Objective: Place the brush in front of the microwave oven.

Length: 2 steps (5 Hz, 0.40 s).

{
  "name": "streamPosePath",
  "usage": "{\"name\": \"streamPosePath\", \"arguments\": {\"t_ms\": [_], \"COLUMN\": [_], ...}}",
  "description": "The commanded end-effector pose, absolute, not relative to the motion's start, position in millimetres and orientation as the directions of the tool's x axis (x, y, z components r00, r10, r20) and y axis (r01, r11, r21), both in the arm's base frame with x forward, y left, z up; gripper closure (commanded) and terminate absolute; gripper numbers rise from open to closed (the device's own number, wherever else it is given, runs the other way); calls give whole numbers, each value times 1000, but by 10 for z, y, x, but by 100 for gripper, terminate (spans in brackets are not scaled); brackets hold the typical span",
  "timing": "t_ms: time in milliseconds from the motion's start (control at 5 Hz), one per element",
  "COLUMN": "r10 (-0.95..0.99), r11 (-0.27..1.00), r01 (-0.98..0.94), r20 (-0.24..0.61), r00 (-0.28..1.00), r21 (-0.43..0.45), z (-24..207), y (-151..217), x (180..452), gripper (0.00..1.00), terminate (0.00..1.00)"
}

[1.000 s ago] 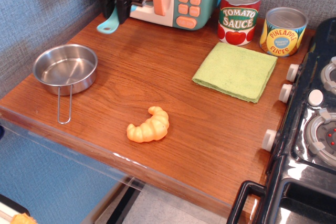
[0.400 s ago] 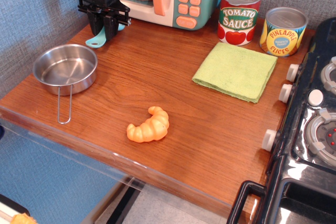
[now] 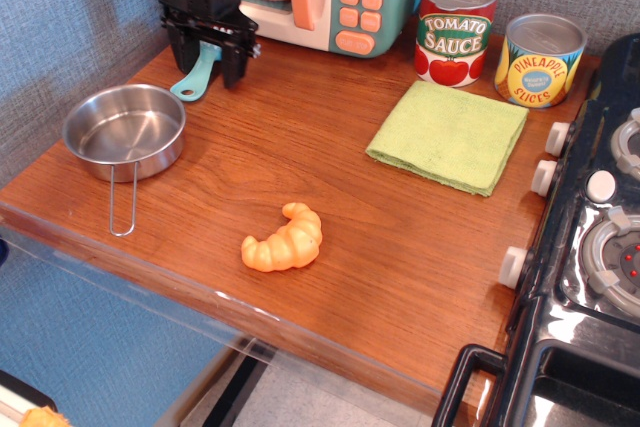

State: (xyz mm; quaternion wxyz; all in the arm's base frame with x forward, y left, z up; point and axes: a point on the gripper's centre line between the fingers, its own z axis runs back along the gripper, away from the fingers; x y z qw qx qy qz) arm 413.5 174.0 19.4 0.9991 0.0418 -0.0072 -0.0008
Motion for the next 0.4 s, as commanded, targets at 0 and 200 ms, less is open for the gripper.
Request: {"name": "streamPosePath", "arguments": {"t_ms": [0,200], "r10": [-48,-62], "r11": [993,997], "r01": [21,48], "r20": [234,227], "r00": [971,972], "r21": [119,66], "z": [1269,1363], "y": [1385,1075], "x": [4105,3959], "gripper": [0,0], "terminate": [0,0]}}
